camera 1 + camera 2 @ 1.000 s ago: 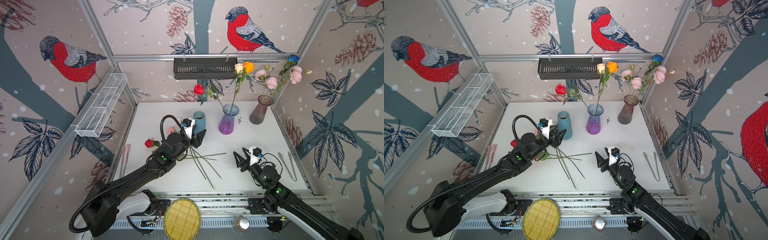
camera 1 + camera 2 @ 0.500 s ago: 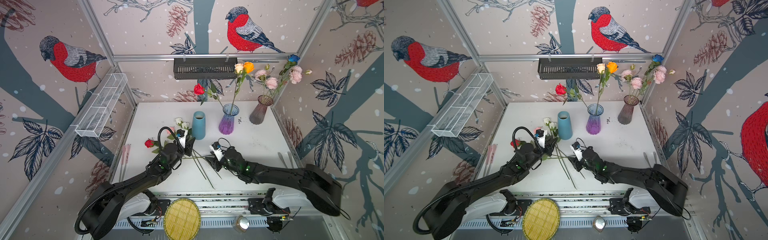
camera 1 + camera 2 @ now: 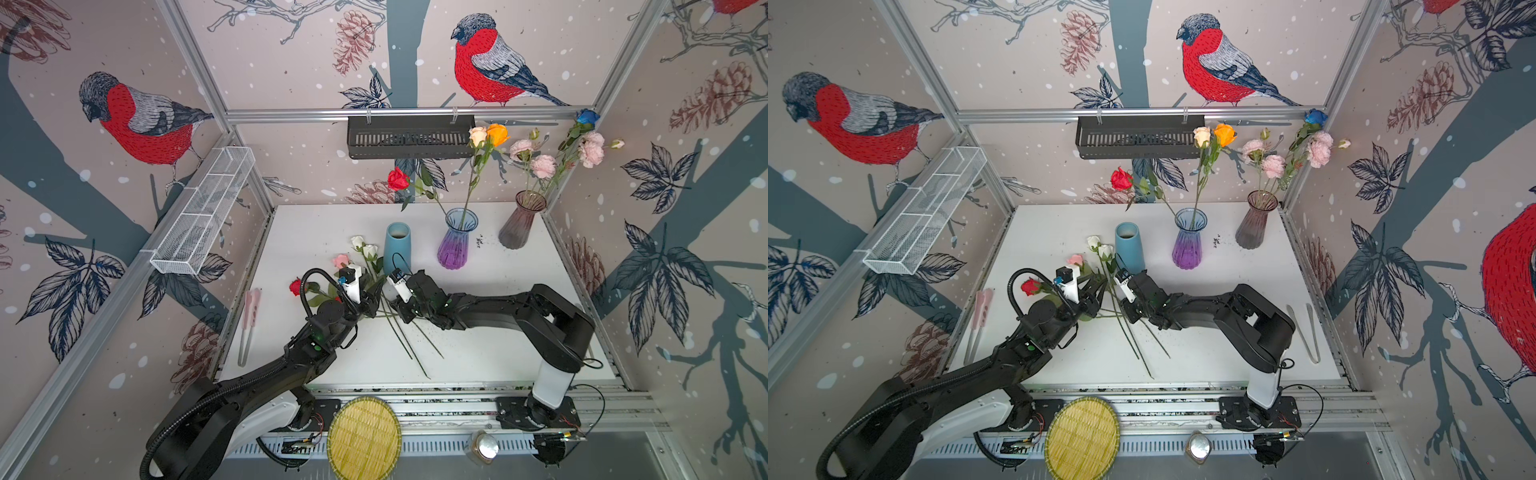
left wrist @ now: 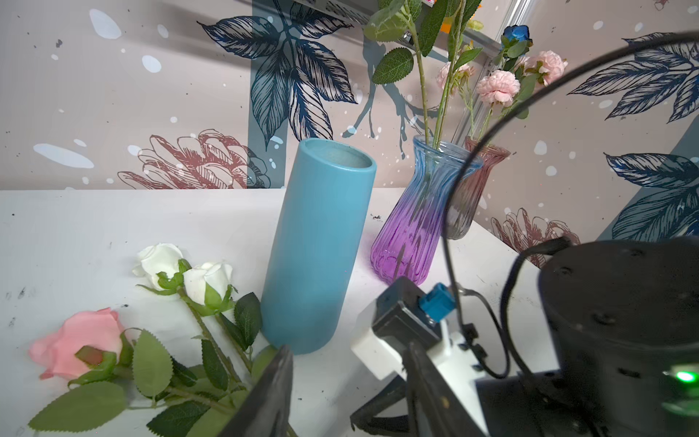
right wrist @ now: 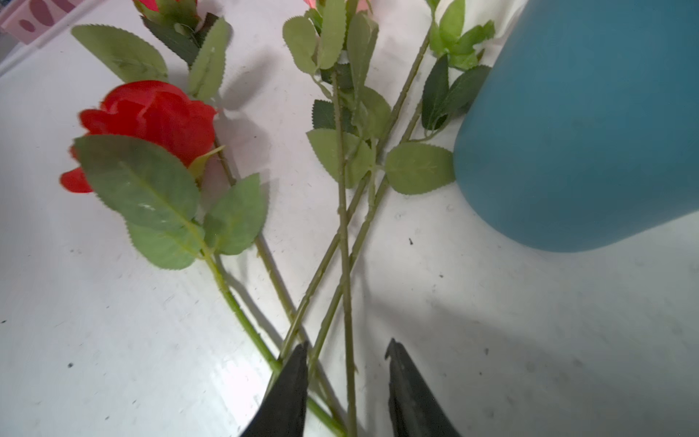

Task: Arrange the flowers into the vase
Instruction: 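Close the right gripper on a pink rose stem and lift it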

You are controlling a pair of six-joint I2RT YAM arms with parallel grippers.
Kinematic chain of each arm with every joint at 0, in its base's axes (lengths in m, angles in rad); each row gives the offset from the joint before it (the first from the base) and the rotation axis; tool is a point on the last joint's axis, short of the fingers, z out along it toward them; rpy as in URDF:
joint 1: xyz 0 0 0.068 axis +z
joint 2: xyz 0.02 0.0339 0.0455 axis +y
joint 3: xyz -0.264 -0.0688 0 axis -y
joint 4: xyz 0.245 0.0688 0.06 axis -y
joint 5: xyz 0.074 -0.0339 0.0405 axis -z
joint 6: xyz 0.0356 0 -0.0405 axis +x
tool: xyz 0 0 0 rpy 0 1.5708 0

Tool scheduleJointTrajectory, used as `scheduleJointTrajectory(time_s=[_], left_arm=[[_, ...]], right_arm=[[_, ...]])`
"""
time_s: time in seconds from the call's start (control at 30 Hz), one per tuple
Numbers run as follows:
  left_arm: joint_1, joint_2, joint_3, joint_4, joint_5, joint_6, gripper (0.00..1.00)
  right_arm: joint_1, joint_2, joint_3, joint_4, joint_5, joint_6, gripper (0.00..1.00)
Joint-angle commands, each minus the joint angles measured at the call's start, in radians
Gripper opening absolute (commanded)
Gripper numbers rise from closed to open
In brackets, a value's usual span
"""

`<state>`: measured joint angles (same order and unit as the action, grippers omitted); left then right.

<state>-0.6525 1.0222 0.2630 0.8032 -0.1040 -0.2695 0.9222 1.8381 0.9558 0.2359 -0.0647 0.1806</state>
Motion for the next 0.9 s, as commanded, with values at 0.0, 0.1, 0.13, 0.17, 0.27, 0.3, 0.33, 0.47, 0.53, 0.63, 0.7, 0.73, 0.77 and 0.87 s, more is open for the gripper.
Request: scheduleJointTrajectory(time_s=[0.0,0.1,0.13,0.17,0.27,0.3,0.33,0.47,0.53,0.63,0.7,0.73,0.77,0.87], left_arm=[[-0.001,0.011,0.01,0.063,0.024,-0.032,0.49],[-0.001,0.018,0.012,0.065,0.028,-0.036,0.49],[-0.001,0.019,0.013,0.065,0.029,-0.037,0.49],[-0.001,0.021,0.014,0.064,0.029,-0.036,0.49],[0.0,0.023,0.016,0.06,0.028,-0.036,0.5],[-0.001,0.024,0.015,0.06,0.029,-0.037,0.5],[-0.001,0.022,0.016,0.059,0.029,-0.036,0.5],[-0.001,0.021,0.018,0.054,0.026,-0.032,0.5],[-0.001,0.022,0.021,0.049,0.026,-0.03,0.5],[-0.001,0.021,0.021,0.049,0.022,-0.03,0.5],[-0.001,0.021,0.021,0.049,0.021,-0.03,0.5],[-0.001,0.021,0.02,0.05,0.019,-0.029,0.5],[-0.001,0.02,0.019,0.049,0.019,-0.03,0.5],[0.0,0.018,0.016,0.056,0.02,-0.03,0.51]], right_arm=[[0.0,0.039,0.041,-0.054,-0.053,-0.014,0.37],[-0.003,0.072,0.068,-0.068,-0.064,-0.01,0.35],[-0.004,0.08,0.074,-0.072,-0.059,-0.004,0.33],[-0.006,0.086,0.079,-0.076,-0.054,0.001,0.31],[-0.014,0.093,0.08,-0.078,-0.039,0.014,0.19],[-0.015,0.091,0.08,-0.076,-0.036,0.015,0.14],[-0.016,0.086,0.077,-0.076,-0.03,0.015,0.11],[-0.016,0.059,0.072,-0.079,-0.021,0.006,0.05],[-0.016,0.041,0.071,-0.084,-0.018,0.004,0.04],[-0.015,0.006,0.064,-0.087,-0.018,0.003,0.03],[-0.014,-0.023,0.057,-0.087,-0.017,0.003,0.02],[-0.014,-0.035,0.054,-0.087,-0.017,0.005,0.02],[-0.014,-0.051,0.049,-0.089,-0.015,0.004,0.02],[-0.013,-0.099,0.035,-0.09,-0.014,0.004,0.02]])
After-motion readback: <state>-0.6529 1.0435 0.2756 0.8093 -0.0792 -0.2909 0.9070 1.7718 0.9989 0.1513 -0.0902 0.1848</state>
